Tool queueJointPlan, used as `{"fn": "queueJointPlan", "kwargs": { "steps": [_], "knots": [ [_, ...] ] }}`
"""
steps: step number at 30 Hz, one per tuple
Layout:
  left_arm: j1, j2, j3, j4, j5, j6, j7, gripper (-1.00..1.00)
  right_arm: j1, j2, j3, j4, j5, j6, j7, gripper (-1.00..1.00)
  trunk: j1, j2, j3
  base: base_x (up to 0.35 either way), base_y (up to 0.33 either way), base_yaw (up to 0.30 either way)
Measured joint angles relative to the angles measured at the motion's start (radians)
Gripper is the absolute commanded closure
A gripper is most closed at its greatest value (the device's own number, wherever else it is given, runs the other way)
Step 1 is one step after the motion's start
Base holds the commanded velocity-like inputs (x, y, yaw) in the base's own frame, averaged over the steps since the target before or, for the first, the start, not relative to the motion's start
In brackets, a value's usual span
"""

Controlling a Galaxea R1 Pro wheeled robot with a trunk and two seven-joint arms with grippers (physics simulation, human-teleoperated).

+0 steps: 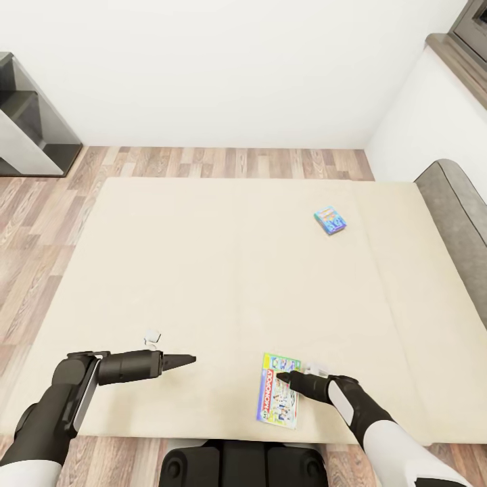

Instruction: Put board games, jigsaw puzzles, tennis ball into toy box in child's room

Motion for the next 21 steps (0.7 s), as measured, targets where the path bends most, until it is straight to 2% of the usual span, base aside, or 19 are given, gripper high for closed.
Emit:
{"fn": "queueJointPlan", "kwargs": {
  "steps": [11,16,21],
  "knots": [
    [0.000,0.000,0.000,0.000,0.000,0.000,-0.001,-1.00,0.000,0.007,0.002,0.000,-0.001,0.000,-0.004,-1.00,0.000,0.000,0.000,0.000,0.039,0.000],
    [0.000,0.000,0.000,0.000,0.001,0.000,-0.001,-1.00,0.000,0.023,0.002,0.000,-0.001,0.000,-0.005,-1.00,0.000,0.000,0.000,0.000,0.001,0.000],
    [0.000,0.000,0.000,0.000,0.001,0.000,-0.002,-1.00,0.000,0.026,0.011,0.000,0.001,-0.001,-0.002,-1.00,0.000,0.000,0.000,0.000,0.000,0.000]
  ]
}}
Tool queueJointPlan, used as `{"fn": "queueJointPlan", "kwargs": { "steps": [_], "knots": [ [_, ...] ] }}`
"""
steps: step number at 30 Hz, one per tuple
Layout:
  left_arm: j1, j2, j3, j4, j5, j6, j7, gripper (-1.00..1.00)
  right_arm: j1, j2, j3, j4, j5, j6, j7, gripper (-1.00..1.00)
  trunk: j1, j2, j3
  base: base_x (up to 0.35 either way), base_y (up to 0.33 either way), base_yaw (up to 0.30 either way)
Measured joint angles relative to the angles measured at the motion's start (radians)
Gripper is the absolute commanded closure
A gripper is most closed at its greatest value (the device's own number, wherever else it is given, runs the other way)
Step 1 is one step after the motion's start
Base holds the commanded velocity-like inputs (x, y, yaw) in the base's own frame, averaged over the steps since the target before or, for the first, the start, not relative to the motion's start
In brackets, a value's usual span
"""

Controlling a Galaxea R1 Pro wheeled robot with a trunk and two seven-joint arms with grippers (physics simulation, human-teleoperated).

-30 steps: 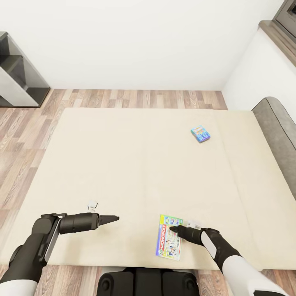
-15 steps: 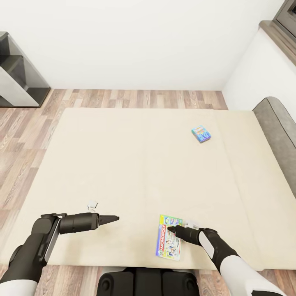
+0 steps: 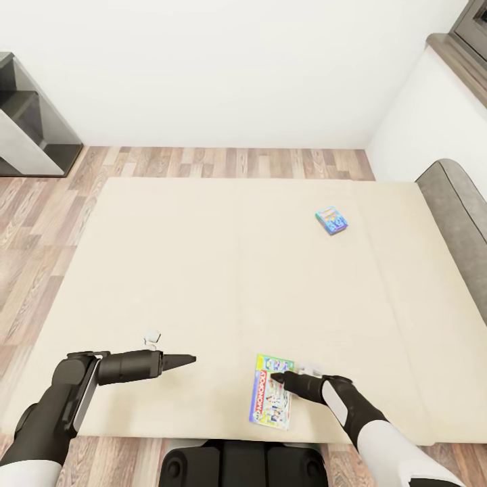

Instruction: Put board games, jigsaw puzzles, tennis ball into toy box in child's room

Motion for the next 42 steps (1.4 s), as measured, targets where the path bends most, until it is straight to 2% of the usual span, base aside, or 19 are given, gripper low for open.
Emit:
{"fn": "queueJointPlan", "kwargs": {
  "steps": [8,42],
  "knots": [
    [0.000,0.000,0.000,0.000,0.000,0.000,0.000,-1.00,0.000,0.002,0.017,0.000,-0.001,0.000,-0.001,-1.00,0.000,0.000,0.000,0.000,0.000,0.000],
    [0.000,0.000,0.000,0.000,0.000,-0.002,-0.003,-1.00,0.000,0.002,0.018,-0.001,0.000,0.000,-0.002,-1.00,0.000,0.000,0.000,0.000,0.034,0.000]
  ]
}}
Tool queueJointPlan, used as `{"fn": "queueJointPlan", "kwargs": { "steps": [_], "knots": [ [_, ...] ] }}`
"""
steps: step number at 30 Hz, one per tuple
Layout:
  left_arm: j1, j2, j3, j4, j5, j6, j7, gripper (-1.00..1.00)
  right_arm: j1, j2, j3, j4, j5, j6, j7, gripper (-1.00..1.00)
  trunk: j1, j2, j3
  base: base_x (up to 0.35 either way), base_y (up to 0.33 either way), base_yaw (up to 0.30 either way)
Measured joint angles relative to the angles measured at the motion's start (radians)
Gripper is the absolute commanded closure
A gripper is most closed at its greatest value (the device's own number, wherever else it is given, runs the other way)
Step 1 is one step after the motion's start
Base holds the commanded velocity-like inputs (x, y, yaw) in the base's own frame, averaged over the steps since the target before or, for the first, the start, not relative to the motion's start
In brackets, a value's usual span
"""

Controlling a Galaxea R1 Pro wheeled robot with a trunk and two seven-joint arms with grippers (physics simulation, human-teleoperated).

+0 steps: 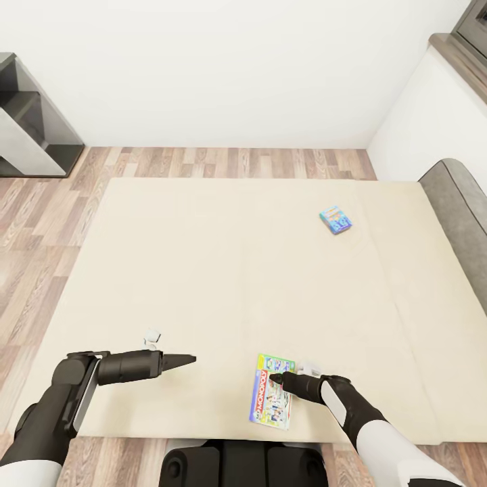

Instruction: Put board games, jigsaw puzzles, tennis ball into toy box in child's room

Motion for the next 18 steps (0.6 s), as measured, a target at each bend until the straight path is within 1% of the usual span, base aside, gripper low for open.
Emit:
{"fn": "queueJointPlan", "kwargs": {
  "steps": [11,18],
  "knots": [
    [0.000,0.000,0.000,0.000,0.000,0.000,-0.001,-1.00,0.000,0.000,0.000,0.000,0.000,0.000,0.000,-1.00,0.000,0.000,0.000,0.000,0.043,0.000],
    [0.000,0.000,0.000,0.000,0.000,0.000,-0.001,-1.00,0.000,0.000,0.000,0.000,0.000,0.000,0.000,-1.00,0.000,0.000,0.000,0.000,0.011,0.000]
  ]
}}
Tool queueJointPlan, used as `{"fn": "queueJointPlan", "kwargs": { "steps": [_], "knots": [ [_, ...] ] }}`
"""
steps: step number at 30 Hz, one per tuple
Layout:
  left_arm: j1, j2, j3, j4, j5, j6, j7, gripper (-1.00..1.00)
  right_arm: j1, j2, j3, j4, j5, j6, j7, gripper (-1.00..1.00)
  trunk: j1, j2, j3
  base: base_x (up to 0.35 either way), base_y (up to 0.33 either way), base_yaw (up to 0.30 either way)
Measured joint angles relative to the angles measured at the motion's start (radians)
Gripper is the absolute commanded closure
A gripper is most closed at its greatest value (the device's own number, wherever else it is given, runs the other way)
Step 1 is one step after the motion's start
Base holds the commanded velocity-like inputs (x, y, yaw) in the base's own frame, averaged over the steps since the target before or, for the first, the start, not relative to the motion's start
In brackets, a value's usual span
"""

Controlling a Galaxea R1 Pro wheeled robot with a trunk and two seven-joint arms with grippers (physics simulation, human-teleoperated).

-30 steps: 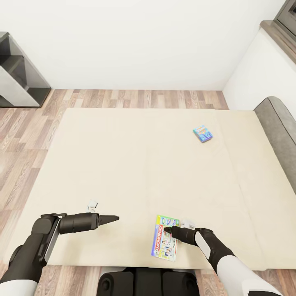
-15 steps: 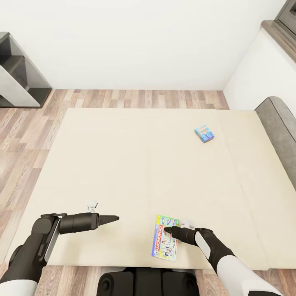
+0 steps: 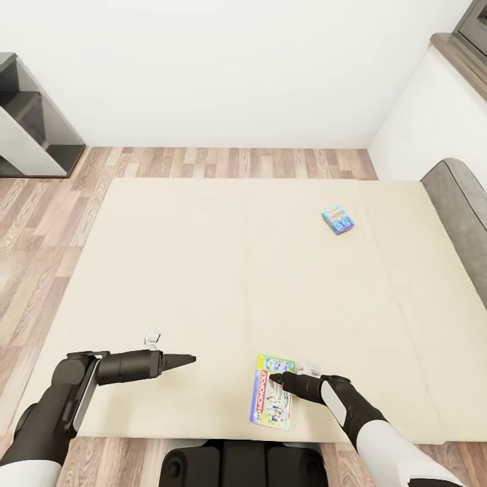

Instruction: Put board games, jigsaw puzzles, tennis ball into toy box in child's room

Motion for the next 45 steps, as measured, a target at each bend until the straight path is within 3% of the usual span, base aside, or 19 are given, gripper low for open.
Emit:
{"fn": "queueJointPlan", "kwargs": {
  "steps": [45],
  "knots": [
    [0.000,0.000,0.000,0.000,0.000,0.002,0.002,-1.00,0.000,0.000,0.000,0.000,0.000,-0.001,-0.001,-1.00,0.000,0.000,0.000,0.000,0.034,0.000]
  ]
}}
